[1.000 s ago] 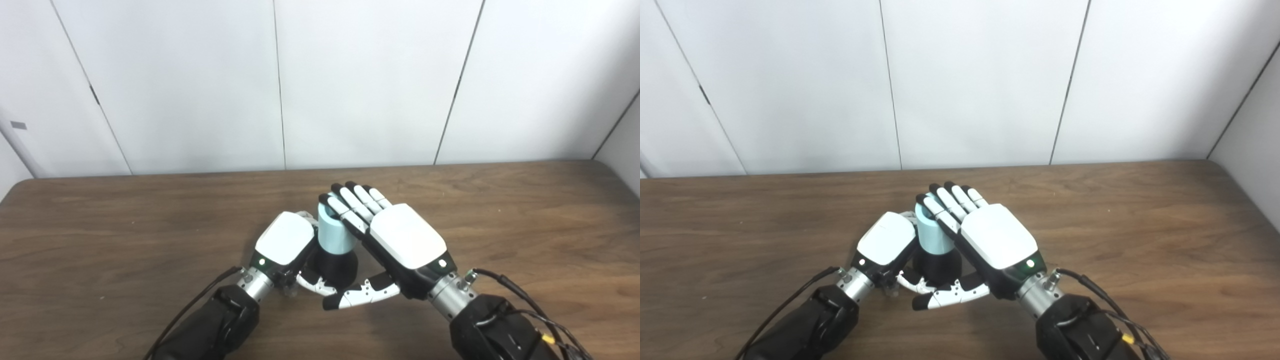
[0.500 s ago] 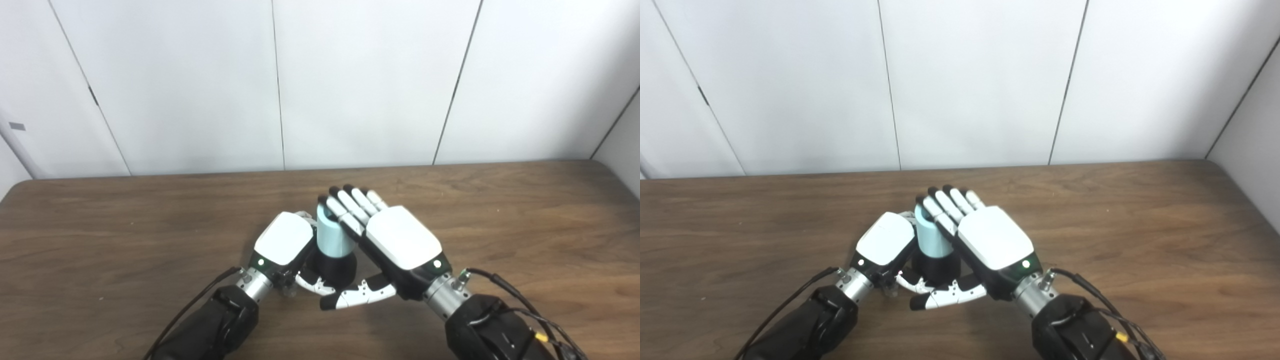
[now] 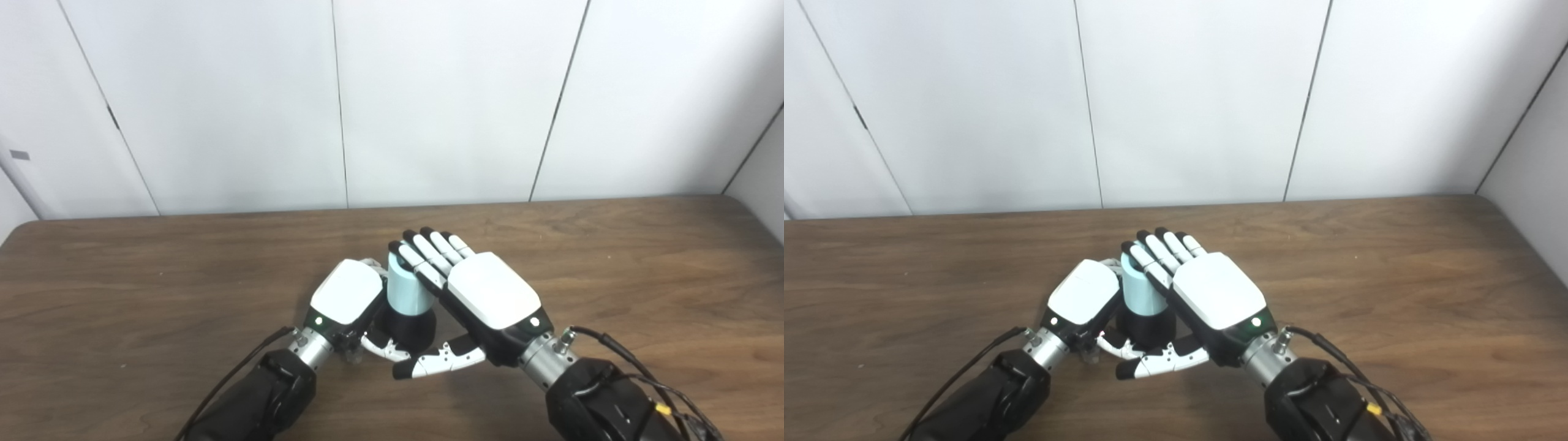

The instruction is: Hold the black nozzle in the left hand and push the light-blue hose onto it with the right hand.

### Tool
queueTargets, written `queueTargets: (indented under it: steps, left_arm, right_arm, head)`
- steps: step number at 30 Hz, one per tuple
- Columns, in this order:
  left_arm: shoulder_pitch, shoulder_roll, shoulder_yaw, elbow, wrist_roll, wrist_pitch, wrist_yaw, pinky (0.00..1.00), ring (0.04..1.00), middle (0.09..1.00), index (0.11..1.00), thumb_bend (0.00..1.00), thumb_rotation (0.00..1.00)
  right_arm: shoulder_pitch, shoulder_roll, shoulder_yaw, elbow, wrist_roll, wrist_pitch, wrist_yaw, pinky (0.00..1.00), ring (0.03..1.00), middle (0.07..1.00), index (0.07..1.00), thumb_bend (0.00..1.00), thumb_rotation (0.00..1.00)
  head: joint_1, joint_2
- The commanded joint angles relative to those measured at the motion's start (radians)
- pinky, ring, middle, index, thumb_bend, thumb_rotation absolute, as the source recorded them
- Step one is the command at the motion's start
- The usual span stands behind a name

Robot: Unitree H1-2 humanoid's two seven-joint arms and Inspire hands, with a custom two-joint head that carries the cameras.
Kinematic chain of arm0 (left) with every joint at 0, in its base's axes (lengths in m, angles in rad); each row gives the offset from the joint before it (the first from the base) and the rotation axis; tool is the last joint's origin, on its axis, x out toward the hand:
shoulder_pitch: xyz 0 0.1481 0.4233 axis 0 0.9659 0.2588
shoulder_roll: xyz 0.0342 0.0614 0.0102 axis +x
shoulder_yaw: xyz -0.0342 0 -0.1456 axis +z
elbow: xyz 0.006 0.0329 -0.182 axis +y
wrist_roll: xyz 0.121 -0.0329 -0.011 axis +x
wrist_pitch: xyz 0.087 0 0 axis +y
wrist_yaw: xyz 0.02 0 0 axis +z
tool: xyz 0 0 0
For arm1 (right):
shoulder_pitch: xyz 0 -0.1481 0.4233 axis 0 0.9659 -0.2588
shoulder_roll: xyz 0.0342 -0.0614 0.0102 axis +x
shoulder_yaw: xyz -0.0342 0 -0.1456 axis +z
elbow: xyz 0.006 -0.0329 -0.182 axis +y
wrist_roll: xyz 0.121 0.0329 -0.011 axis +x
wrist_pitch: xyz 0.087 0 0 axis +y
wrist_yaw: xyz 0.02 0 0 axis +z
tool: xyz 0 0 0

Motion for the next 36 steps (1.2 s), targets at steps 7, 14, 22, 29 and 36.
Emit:
queueTargets:
  steps: [7,14,22,29,36]
  left_arm:
    - [0.182,-0.038,-0.088,0.153,0.017,-0.049,-0.059,0.67,0.478,0.424,0.494,0.5,0.0]
    - [0.183,-0.034,-0.092,0.14,0.034,-0.037,-0.081,0.68,0.471,0.409,0.518,0.5,0.0]
    - [0.179,-0.028,-0.105,0.129,0.06,-0.02,-0.095,0.7,0.486,0.431,0.538,0.5,0.0]
    - [0.179,-0.032,-0.103,0.14,0.055,-0.025,-0.08,0.68,0.514,0.45,0.503,0.5,0.0]
    - [0.184,-0.042,-0.096,0.16,0.046,-0.025,-0.063,0.62,0.508,0.445,0.481,0.5,0.0]
  right_arm:
    - [0.132,0.024,0.029,0.136,0.085,-0.184,-0.222,0.93,0.958,0.955,0.919,0.8,0.75]
    - [0.126,0.052,0.012,0.129,0.127,-0.239,-0.338,0.9,0.941,0.941,0.917,0.76,0.74]
    - [0.1,0.061,0.004,0.1,0.126,-0.196,-0.271,1.0,1.0,1.0,1.0,0.83,0.74]
    - [0.064,0.098,-0.016,0.101,0.106,-0.171,-0.249,1.0,1.0,1.0,1.0,0.87,0.72]
    - [0.041,0.134,-0.044,0.107,0.087,-0.149,-0.236,1.0,1.0,1.0,1.0,0.87,0.77]
  head:
    - [-0.001,-0.005]
    - [0.001,-0.005]
    - [0.002,-0.007]
    - [-0.001,-0.01]
    - [-0.001,-0.013]
